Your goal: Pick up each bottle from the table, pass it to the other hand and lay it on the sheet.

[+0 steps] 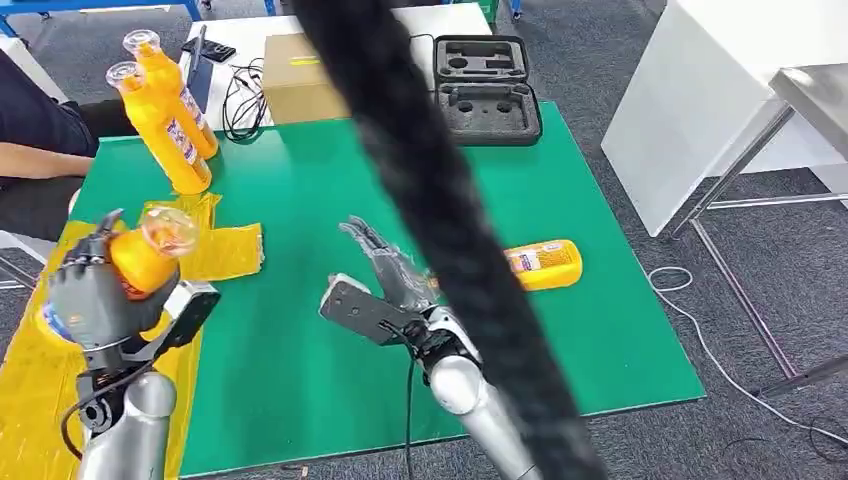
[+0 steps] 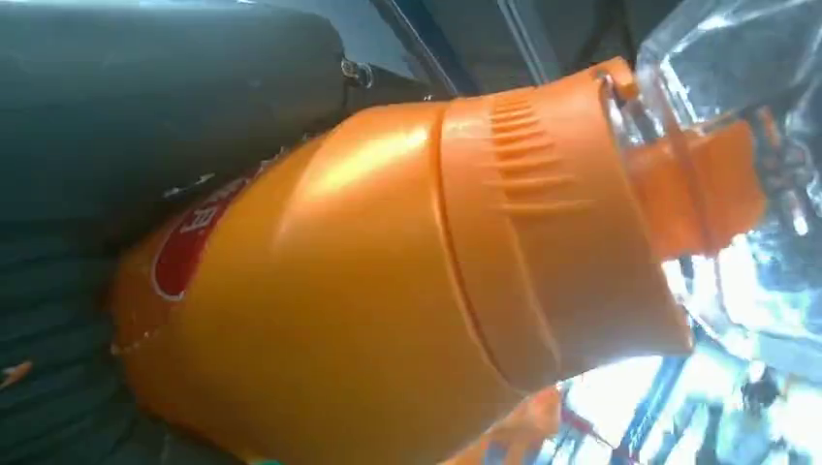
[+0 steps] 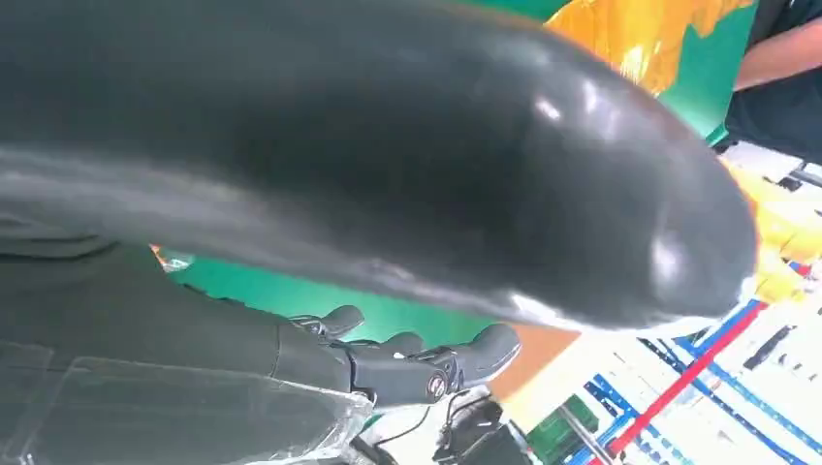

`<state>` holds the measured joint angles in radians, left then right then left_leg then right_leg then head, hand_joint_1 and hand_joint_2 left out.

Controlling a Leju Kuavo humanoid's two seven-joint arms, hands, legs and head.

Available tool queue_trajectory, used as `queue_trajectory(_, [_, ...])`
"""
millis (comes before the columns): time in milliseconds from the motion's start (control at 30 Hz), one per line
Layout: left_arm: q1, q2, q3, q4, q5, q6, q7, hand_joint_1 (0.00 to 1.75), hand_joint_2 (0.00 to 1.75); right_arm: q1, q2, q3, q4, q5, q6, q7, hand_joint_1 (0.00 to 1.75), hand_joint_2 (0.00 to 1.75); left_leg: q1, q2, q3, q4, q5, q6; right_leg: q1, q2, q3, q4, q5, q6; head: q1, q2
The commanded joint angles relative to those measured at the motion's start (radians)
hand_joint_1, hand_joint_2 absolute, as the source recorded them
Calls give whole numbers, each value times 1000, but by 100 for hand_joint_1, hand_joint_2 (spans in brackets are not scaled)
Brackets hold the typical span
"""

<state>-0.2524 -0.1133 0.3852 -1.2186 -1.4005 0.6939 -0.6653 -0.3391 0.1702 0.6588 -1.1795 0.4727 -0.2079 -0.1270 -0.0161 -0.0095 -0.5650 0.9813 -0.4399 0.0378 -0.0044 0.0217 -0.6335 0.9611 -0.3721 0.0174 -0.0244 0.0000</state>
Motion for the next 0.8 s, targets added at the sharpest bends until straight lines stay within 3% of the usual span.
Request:
queue_trajectory(33, [-76, 27, 72, 309, -70, 4, 40, 175, 175, -31, -38, 54, 11, -23, -6, -17, 0, 0, 1, 0, 8, -1, -2, -4, 1, -3, 7, -1, -3, 0, 0, 0])
queue_trajectory(233, [-76, 27, 72, 309, -70, 4, 40, 175, 175, -31, -38, 54, 11, -23, -6, -17, 0, 0, 1, -1, 6, 0, -3, -3, 1, -4, 7, 0, -3, 0, 0, 0])
queue_trajectory(400, [-46, 82, -69, 382, -119, 4, 160, 175, 175, -32, -36, 76, 16, -24, 4, -2, 0, 0, 1, -2, 6, 0, -2, -4, 1, -4, 7, 0, -3, 0, 0, 0])
queue_trajectory(633, [-23, 120, -188, 470, -139, 4, 251, 175, 175, -43, -31, 90, 27, -15, 18, -3, 0, 0, -1, -1, 4, -1, -1, -3, 0, -2, 4, 0, -2, 0, 0, 0])
queue_trajectory(667, [-21, 137, -202, 490, -131, 4, 244, 175, 175, -68, -55, 155, 27, -68, -32, 25, 0, 0, 0, -1, 6, -1, -2, -3, 0, -3, 6, 0, -3, 0, 0, 0])
queue_trajectory(800, [5, 148, -316, 515, -142, 4, 296, 175, 175, -53, -49, 128, 16, -57, -12, 16, 0, 0, 0, 0, 5, -1, -2, -3, 0, -2, 5, -1, -2, 0, 0, 0])
